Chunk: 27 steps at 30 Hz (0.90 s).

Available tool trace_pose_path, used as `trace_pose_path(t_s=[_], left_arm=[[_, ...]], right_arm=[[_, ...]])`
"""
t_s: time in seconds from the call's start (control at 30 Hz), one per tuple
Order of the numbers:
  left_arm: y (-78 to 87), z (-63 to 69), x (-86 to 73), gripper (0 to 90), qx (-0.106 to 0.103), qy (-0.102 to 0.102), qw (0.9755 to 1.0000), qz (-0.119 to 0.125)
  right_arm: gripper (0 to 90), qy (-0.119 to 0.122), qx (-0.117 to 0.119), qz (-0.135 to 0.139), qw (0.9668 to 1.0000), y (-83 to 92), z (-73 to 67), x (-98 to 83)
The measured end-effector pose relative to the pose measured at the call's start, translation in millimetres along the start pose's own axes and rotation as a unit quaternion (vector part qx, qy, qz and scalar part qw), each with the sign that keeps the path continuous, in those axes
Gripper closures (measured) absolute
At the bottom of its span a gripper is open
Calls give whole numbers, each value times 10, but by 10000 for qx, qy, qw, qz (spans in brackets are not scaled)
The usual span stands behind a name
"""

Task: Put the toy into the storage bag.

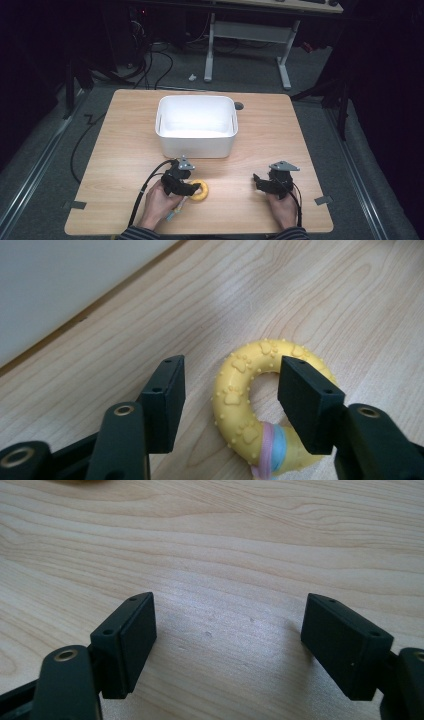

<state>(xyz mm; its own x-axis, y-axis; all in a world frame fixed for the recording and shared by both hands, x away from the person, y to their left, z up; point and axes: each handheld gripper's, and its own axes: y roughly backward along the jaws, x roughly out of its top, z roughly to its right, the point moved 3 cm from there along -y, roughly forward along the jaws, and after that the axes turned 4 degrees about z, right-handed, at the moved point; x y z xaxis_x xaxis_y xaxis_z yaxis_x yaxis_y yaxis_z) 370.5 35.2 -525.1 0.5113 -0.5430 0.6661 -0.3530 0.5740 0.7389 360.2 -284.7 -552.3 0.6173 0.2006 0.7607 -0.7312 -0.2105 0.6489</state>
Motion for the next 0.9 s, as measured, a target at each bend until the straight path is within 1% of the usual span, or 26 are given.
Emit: trace_pose_path(t_s=[0.13, 0.23, 0.37, 0.4, 0.63, 0.77, 0.9], left_arm=[[-41, 12, -12, 486, 9, -45, 9998, -185], [-63, 9, -22, 500, 30, -64, 9996, -257], [-85, 15, -30, 543, 44, -86, 9994, -327], [-93, 17, -33, 555, 48, -109, 9993, -354], [-95, 30, -32, 617, 25, -121, 9994, -335], [-89, 37, -27, 629, 50, -136, 9991, -392], [-87, 46, -23, 639, 94, -164, 9991, -390]], right_arm=[[224, 1, 0, 0, 10000, 0, 0, 0], [224, 1, 1, -1, 10000, 1, 0, -1], [224, 20, 4, 5, 10000, 0, 2, 0], [225, -6, 0, -3, 10000, 2, -2, -1], [225, 20, 2, 5, 10000, 1, 1, 0], [225, 20, 3, 5, 10000, 1, 1, 0], [225, 21, 3, 5, 10000, 1, 2, 0]])
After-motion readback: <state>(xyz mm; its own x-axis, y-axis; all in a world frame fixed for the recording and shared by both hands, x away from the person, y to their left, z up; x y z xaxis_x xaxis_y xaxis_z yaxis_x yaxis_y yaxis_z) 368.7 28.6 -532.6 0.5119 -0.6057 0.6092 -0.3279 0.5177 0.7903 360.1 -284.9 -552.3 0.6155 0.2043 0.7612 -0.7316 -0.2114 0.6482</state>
